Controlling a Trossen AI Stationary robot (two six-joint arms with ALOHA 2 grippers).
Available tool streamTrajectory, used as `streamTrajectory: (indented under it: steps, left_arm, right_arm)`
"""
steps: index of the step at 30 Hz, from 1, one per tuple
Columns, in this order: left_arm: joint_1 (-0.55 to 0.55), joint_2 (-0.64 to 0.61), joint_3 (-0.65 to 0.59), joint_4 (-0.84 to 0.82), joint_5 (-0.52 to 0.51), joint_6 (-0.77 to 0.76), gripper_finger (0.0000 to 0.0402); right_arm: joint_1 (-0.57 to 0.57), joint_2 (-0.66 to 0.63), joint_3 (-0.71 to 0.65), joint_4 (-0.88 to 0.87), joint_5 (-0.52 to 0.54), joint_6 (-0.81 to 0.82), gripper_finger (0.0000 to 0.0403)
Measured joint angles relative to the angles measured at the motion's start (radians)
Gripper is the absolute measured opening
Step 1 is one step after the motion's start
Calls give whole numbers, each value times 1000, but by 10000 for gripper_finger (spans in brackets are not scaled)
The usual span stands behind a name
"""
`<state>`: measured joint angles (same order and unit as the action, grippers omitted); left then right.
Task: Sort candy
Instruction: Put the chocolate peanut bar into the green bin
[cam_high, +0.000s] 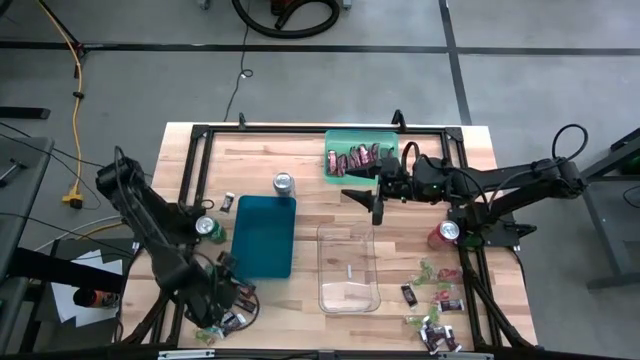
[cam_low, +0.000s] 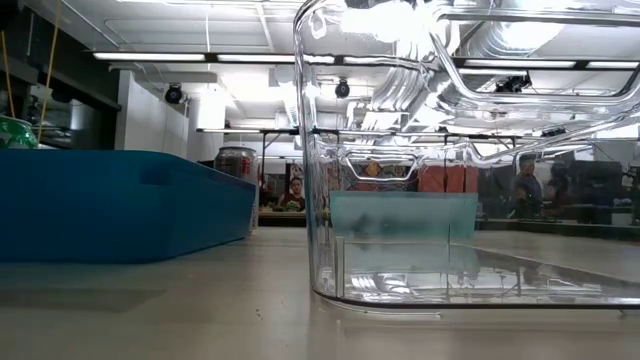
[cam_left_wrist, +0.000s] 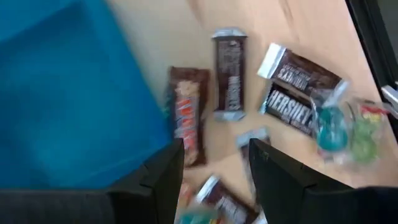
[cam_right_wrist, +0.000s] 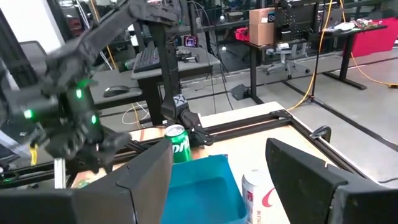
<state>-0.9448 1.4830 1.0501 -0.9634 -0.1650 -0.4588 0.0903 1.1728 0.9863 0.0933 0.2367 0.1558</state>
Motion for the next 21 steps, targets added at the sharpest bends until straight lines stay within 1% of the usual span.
streamTrajectory:
  steps: [3,6,14,18,21]
  left_arm:
    - [-12,21,-77,132,-1,3,166]
    - [-2,30,-125,180,-9,15,166]
    - [53,31,-216,171,-21,17,166]
    - [92,31,-226,157,-55,15,166]
    - [111,24,-225,163,-29,-8,166]
  right_arm:
    - [-1,0,0,0,0,4,252]
    - [-1,0,0,0,0,26,252]
    - [-1,0,0,0,0,27,252]
    - [-1,0,0,0,0,29,252]
    - [-1,0,0,0,0,29,252]
